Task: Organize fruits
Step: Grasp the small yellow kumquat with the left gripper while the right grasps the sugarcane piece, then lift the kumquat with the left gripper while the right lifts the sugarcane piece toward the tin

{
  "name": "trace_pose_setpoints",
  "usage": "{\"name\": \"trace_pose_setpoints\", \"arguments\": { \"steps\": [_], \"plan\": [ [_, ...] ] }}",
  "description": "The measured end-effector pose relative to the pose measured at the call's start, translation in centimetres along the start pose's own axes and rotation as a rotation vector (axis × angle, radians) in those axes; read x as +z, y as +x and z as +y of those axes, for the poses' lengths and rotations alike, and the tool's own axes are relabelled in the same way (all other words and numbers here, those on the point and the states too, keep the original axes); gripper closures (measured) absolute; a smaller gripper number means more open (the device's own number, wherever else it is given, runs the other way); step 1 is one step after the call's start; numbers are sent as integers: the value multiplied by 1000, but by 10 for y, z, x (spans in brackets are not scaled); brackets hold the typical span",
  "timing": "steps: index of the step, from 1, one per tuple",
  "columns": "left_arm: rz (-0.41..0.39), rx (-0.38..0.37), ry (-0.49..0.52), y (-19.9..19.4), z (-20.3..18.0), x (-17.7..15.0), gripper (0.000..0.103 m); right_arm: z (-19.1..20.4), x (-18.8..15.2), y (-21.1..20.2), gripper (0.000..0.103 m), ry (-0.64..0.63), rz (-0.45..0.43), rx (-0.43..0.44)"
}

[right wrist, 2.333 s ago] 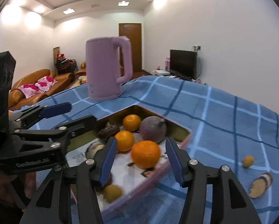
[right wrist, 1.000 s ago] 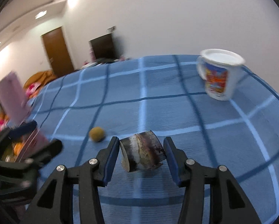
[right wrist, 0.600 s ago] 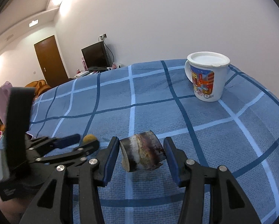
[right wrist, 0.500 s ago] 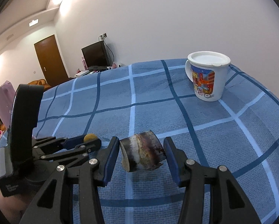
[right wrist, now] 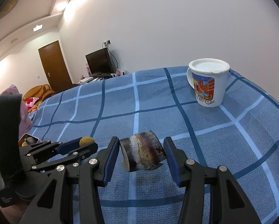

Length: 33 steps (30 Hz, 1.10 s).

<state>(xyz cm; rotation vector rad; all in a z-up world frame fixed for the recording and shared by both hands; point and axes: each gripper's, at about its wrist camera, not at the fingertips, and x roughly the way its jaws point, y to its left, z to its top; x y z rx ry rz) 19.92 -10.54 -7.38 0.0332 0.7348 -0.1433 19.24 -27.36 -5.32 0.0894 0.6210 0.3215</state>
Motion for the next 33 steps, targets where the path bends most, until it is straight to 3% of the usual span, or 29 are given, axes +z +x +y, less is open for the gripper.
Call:
{"name": "trace_pose_setpoints", "arguments": {
  "steps": [16,33],
  "plan": [
    [-182,40,30,-42,-1,-10,76,19,-3,-20,52,-98,-111,-13],
    [-248,38,42,-61,-3,-22,76,25,-7,-35,52,-129,-185,-33]
  ]
}}
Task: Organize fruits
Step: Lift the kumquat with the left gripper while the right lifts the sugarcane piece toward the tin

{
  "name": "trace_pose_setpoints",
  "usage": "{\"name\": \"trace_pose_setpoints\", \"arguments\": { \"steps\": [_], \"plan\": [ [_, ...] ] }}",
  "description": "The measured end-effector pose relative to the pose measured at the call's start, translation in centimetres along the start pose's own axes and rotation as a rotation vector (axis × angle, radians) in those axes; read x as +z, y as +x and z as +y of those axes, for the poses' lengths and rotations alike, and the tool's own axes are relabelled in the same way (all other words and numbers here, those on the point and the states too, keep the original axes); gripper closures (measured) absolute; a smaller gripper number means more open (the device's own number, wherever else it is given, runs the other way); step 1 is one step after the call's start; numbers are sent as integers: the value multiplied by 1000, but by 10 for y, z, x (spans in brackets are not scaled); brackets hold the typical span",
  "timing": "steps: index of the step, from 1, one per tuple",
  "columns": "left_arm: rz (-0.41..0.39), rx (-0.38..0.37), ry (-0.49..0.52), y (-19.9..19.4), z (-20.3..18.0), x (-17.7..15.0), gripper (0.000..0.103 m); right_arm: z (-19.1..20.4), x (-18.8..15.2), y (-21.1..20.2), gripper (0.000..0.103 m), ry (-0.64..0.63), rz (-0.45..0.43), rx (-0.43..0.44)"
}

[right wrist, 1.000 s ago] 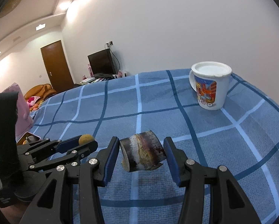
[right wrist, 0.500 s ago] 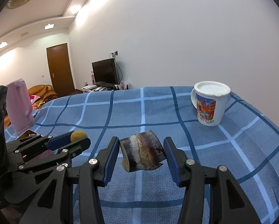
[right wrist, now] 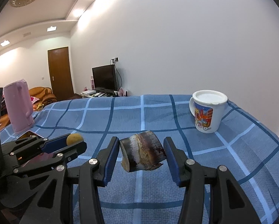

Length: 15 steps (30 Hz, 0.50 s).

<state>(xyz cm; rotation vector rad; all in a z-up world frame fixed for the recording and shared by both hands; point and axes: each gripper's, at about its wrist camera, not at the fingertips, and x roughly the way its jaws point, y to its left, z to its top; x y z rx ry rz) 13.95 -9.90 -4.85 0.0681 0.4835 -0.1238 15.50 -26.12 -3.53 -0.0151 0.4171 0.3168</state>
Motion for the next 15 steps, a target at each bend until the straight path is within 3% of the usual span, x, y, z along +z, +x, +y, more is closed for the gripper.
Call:
{"name": "trace_pose_setpoints", "arguments": {
  "steps": [15],
  "plan": [
    [-59,7,-6,-18,2,-4,76,5,-3,-13,52,-14,-57,-24]
  ]
}}
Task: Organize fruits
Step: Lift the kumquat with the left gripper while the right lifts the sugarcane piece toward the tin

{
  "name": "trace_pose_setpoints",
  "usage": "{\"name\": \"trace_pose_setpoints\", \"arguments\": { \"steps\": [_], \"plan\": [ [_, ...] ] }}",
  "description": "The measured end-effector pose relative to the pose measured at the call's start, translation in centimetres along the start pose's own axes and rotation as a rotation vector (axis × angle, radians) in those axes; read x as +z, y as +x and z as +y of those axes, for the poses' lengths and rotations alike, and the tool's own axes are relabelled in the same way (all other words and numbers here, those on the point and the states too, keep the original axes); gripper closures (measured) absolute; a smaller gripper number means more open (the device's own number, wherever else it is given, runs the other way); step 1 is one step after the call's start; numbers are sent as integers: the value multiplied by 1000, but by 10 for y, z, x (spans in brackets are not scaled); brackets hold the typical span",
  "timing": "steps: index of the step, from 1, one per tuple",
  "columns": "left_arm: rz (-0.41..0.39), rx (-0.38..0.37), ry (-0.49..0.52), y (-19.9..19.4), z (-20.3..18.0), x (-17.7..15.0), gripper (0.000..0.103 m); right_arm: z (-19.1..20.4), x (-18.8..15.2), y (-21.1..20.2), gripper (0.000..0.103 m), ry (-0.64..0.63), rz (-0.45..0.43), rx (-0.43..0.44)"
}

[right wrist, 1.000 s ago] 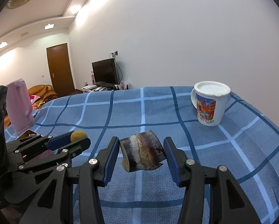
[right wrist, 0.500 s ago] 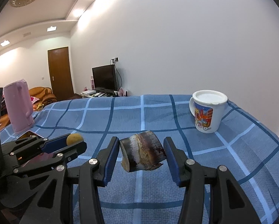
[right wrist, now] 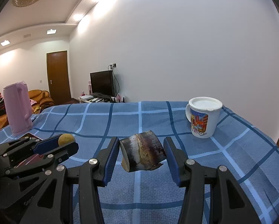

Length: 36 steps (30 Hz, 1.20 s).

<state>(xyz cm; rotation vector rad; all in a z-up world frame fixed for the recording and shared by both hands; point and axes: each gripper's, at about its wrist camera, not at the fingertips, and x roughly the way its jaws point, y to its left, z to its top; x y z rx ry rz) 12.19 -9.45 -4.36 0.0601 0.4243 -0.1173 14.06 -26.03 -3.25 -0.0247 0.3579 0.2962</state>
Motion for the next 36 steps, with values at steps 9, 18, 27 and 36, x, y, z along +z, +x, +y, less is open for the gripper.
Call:
{"name": "trace_pose_setpoints", "arguments": {
  "steps": [9,18,27,36],
  "plan": [
    [-7,1,-2,-5,0,-1,76,5,-1,-14,52,-17,-47,26],
    [0,9,-14,-7,5,-2,76,5,-1,-15,52,-22,-53,42],
    [15,22,-18,-12,11,-6,76,2,-2,-16,52,42,-41,95],
    [16,22,-16,-14,11,-8,76,14,-3,-22,52,26,-44,119]
  ]
}}
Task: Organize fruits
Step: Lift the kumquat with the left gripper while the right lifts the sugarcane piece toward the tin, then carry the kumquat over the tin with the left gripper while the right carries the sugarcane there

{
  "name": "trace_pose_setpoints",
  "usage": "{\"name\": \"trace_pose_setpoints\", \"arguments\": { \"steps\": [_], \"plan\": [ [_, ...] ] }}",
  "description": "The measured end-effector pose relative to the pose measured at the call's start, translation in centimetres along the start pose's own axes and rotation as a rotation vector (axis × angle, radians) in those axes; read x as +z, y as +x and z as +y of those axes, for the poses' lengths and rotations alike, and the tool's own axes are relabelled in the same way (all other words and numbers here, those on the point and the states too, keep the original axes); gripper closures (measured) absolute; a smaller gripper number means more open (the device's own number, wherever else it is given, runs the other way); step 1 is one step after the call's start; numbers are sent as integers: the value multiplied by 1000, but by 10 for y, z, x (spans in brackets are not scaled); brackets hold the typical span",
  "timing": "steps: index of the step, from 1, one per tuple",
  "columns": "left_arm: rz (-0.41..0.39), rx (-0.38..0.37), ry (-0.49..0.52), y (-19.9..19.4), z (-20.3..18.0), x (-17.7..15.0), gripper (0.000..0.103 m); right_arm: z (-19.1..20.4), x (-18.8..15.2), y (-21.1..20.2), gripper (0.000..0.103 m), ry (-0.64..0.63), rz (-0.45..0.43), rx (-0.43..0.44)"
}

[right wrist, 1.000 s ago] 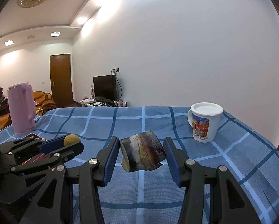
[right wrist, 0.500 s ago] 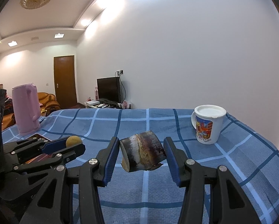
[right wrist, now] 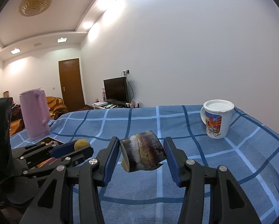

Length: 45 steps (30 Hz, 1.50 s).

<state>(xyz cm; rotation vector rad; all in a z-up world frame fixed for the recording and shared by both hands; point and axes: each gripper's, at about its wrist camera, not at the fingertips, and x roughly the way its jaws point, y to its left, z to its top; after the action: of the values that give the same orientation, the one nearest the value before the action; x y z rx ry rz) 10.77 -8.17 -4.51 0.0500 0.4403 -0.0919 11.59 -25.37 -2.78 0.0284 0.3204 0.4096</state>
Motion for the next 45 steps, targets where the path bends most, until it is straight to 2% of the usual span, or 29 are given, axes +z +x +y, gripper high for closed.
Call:
{"name": "trace_pose_setpoints", "arguments": {
  "steps": [29,45],
  "plan": [
    [-4,-2,-30,-28,26,-11,76,36,1,-2,52,-34,8,64],
    [-29,44,-50,-56,49,-16,76,60,4,-2,52,-57,14,119]
  ]
}}
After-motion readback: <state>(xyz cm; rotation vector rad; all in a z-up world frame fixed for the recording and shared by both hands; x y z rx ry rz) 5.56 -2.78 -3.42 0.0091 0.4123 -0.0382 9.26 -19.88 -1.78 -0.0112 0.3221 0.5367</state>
